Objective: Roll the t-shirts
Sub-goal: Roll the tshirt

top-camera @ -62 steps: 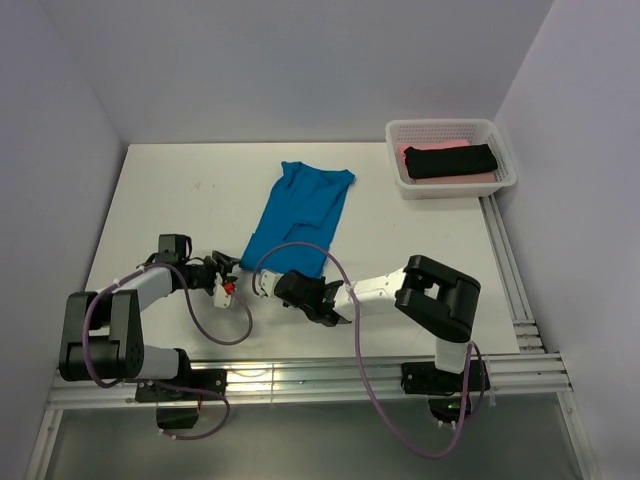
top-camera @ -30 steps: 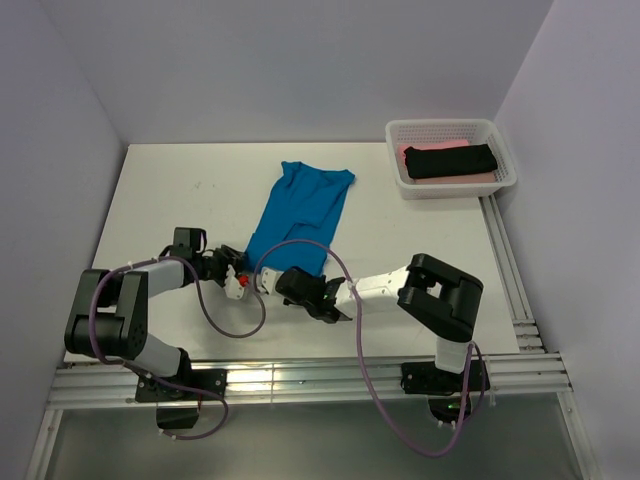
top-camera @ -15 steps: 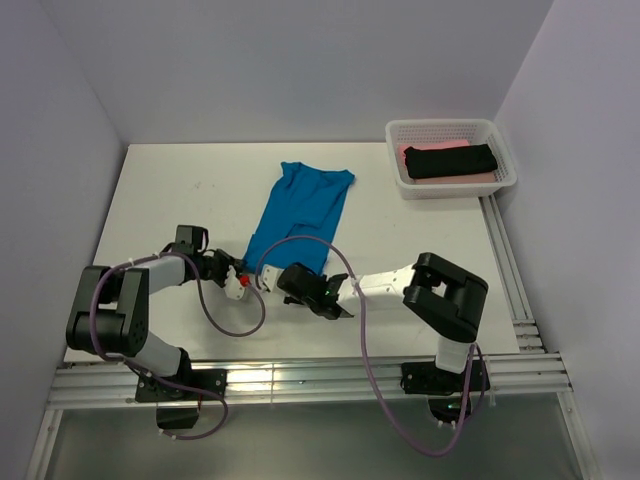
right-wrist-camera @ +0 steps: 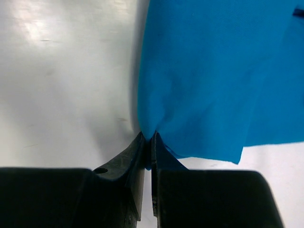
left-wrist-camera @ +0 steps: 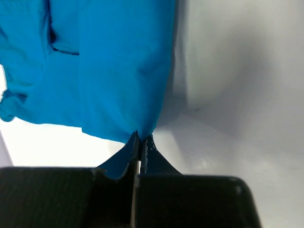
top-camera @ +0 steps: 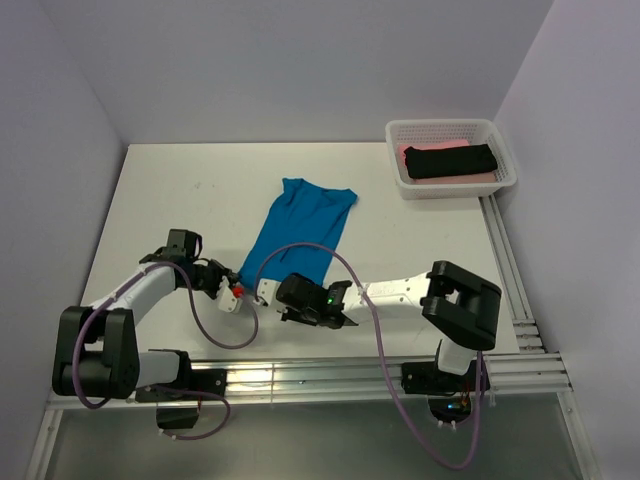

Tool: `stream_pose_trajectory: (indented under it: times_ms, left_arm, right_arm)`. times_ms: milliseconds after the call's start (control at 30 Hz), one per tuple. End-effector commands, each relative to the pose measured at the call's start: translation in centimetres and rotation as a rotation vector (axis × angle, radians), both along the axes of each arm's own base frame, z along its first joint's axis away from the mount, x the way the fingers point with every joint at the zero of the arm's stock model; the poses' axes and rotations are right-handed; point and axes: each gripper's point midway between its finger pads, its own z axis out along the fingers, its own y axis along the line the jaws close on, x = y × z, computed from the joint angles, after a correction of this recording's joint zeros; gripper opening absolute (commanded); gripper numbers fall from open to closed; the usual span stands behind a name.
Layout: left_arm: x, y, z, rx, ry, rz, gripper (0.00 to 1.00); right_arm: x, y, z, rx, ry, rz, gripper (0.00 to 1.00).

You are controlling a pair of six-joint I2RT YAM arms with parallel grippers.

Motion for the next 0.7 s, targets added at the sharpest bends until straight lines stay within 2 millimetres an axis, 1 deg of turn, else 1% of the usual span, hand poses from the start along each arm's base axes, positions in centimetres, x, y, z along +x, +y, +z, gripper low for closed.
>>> stream_pose_trajectory:
  times_ms: [0,67,100,167,233,300,333,400,433,467,500,533,567,667]
  left_arm:
    - [-2.4,0.2,0.6,0.022,0.072,-0.044,0.0]
    - [-2.6,0.5,0.8,0.042,0.088,-0.043,0.0]
    - [-2.8,0.6,0.8,0.05,0.1,-0.045,0.0]
    - [-3.5,1.0,0.7,0.078,0.135,-0.048,0.0]
    - [-3.9,1.3,0.7,0.097,0.152,-0.051,0.0]
    - [-3.9,1.7,0.8,0.119,0.15,-0.051,0.0]
    - [-3.9,1.7,0.9,0.124,0.154,-0.052,0.0]
    - [-4.1,1.8,0.9,0.13,0.184,-0.049,0.0]
    - [-3.6,1.8,1.5,0.13,0.177,-0.053,0.0]
    - [-4.1,1.8,1.4,0.133,0.219,-0.057,0.0]
    - [-3.4,1.6,2.2,0.124,0.213,-0.058,0.0]
    - [-3.4,1.6,2.5,0.124,0.227,-0.063,0.0]
    - [-4.0,1.6,2.4,0.13,0.263,-0.085,0.0]
    - [-3.4,1.5,3.4,0.132,0.244,-0.115,0.0]
  right_arm:
    - [-3.0,1.4,1.5,0.092,0.12,0.027,0.0]
    - [-3.7,1.5,1.9,0.1,0.147,0.035,0.0]
    - [-4.5,1.8,2.0,0.114,0.178,0.051,0.0]
    - [-4.9,1.7,2.6,0.131,0.203,0.052,0.0]
    - [-6.3,2.2,3.2,0.156,0.264,0.093,0.0]
    - [-6.9,2.3,4.0,0.174,0.297,0.104,0.0]
    - [-7.7,2.4,4.3,0.183,0.329,0.127,0.0]
    - [-8.3,2.5,4.9,0.192,0.358,0.136,0.0]
    - [-8.3,2.5,5.0,0.195,0.366,0.135,0.0]
    - [-8.8,2.5,5.3,0.201,0.385,0.147,0.0]
    - [-8.9,2.5,5.5,0.206,0.392,0.152,0.0]
    - [-9.0,2.6,5.8,0.217,0.396,0.157,0.0]
    - [-9.4,2.6,5.7,0.224,0.416,0.167,0.0]
    - [-9.6,2.6,6.1,0.251,0.437,0.171,0.0]
